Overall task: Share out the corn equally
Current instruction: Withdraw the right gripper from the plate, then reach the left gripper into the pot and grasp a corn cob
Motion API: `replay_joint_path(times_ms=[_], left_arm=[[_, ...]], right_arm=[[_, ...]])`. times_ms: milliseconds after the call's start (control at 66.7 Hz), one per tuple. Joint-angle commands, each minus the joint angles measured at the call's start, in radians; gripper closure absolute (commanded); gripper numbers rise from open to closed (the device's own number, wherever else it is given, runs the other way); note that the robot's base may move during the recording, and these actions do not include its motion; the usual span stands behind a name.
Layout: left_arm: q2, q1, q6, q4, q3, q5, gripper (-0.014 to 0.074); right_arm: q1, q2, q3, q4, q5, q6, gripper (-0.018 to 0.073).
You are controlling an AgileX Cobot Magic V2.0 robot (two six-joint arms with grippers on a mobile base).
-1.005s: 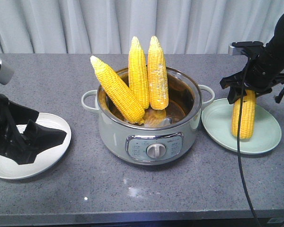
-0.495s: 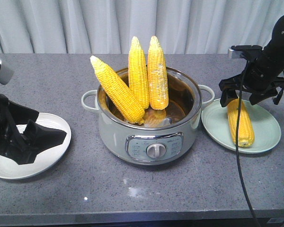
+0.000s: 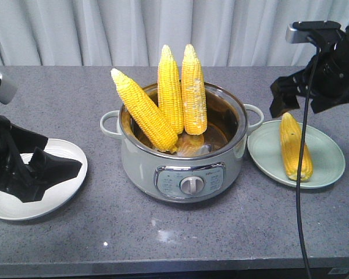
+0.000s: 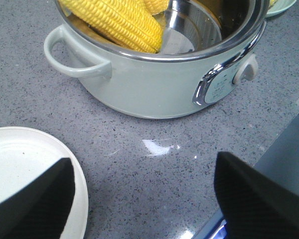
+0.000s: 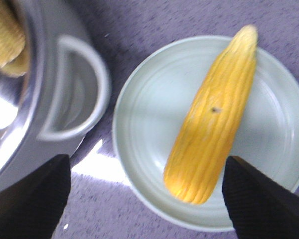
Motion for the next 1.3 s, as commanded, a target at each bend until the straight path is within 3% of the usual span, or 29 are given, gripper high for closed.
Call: replay_joint_path(times_ms=[0,270,630,870,1080,1185,1290], left_arm=[[-0.012,-0.006,0.0,-0.039,-0.032,-0.037,0.0056],[-0.012,-0.006,0.0,-0.039,-0.032,-0.045,0.0056],[-0.012,-0.006,-0.006,-0.045,-0.032,-0.096,0.0056],[-0.003,-0.006,-0.01,-0.165,-0.033,-0.247,0.0056],[0.071,-0.006,0.017,-0.244,-0.036,-0.362,0.0017],[0.143,-0.006,0.071,-0.301,-0.081,-0.37,-0.0029],[0.226,-0.006,0.081,-0.309,-0.16,-0.36,-0.0036]], right_arm=[[0.032,-0.133,0.089,-0.012,-0.109,0.006,-0.0024],[0.131,-0.372,0.348,-0.022,-0.252,0.031,-0.0024],[0.132,-0.617,0.612,-0.026,-0.397,0.053,-0.0024],[0.132,-0.708,0.675,-0.025,-0.473,0.053,-0.0024],[0.132,-0.716,0.675,-0.025,-0.46,0.053,-0.0024],[0.13,-0.716,0.675,-0.025,-0.459,0.053,-0.0024],[0.131,-0.716,0.675,-0.025,-0.457,0.053,-0.0024]])
